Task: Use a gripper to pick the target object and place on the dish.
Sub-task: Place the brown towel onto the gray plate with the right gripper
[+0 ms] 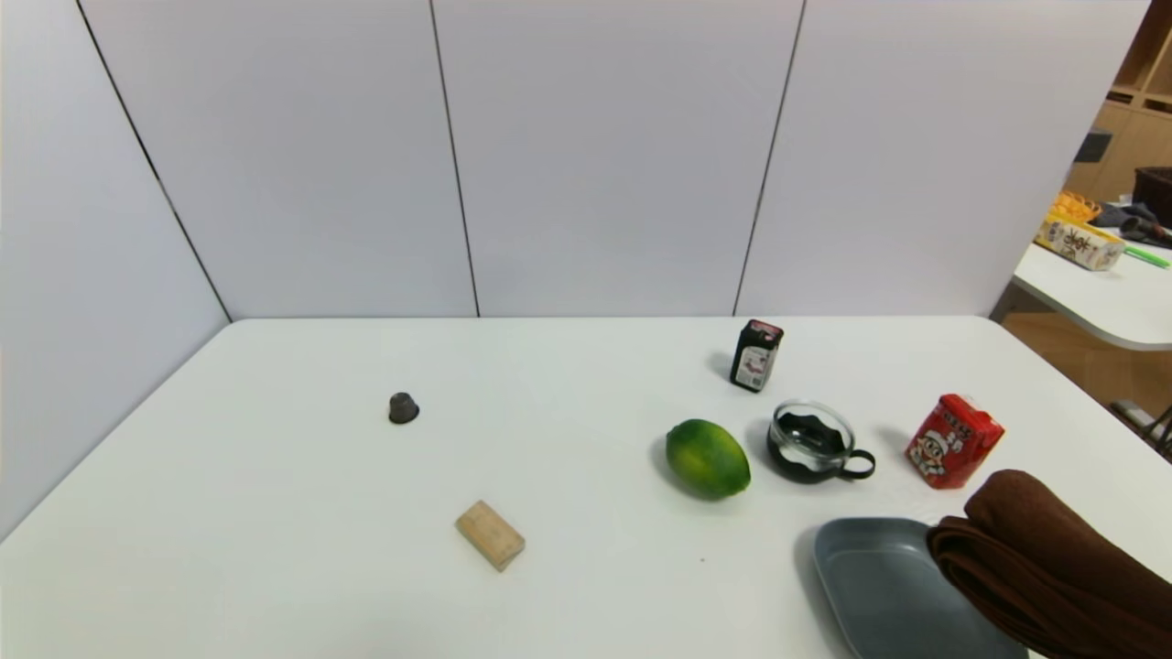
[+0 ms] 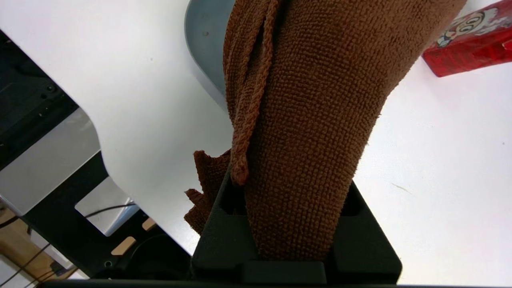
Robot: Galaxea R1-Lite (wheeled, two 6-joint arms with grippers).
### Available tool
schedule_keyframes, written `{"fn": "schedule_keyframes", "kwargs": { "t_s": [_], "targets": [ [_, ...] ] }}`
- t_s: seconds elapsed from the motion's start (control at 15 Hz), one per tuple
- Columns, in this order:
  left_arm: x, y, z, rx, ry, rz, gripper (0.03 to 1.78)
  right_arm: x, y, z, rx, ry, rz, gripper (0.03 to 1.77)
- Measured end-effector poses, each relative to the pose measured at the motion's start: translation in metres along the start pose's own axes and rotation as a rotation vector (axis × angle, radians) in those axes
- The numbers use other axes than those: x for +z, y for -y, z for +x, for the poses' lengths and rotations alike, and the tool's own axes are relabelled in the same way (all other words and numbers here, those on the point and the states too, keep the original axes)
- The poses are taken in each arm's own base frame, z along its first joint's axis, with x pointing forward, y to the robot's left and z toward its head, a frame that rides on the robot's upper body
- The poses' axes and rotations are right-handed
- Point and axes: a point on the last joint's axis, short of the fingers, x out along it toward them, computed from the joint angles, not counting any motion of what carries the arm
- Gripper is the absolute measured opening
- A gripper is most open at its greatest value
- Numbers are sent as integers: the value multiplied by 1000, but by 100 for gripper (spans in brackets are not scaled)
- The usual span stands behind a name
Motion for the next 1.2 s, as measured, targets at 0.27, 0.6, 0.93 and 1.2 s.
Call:
{"fn": "schedule_keyframes", "kwargs": {
  "t_s": [0.27, 0.6, 0.93, 1.2],
  "targets": [
    [0, 0, 0, 0, 0, 0, 169, 12, 15, 20, 21, 7, -30, 38],
    [0, 0, 0, 0, 0, 0, 169, 25, 24, 45, 73, 6, -72, 38],
    [0, 0, 0, 0, 0, 0, 169, 24, 19, 61, 148, -45, -82, 38],
    [0, 0, 0, 0, 0, 0, 169, 27, 23, 72, 163, -62, -75, 38]
  ]
}}
